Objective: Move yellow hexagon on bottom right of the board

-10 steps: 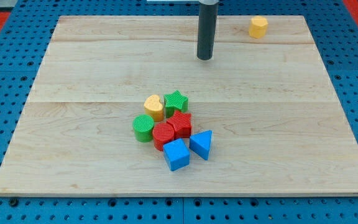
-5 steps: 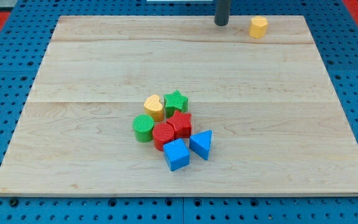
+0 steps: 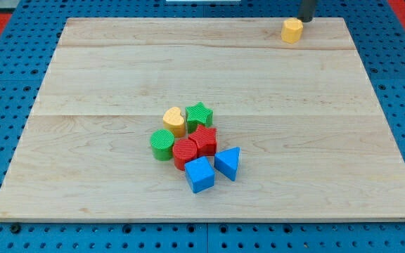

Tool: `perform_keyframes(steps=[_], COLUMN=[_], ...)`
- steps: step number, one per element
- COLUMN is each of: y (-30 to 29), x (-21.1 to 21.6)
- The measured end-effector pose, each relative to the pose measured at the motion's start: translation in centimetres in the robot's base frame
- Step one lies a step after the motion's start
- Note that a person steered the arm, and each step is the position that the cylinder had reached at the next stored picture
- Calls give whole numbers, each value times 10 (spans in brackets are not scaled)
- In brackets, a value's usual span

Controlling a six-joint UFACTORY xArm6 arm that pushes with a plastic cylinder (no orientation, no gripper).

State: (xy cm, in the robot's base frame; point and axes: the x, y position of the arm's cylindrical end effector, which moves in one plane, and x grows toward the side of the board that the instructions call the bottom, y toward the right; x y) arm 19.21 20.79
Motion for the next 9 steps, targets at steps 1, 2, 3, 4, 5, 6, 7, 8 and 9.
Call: perform_keyframes(steps=[1,2,3,4,5,6,7,8,9], y=[-3,-3,-3,-3,-4,-34,-44,-36,-26], x=[0,4,30,51,28,5,49,110,140])
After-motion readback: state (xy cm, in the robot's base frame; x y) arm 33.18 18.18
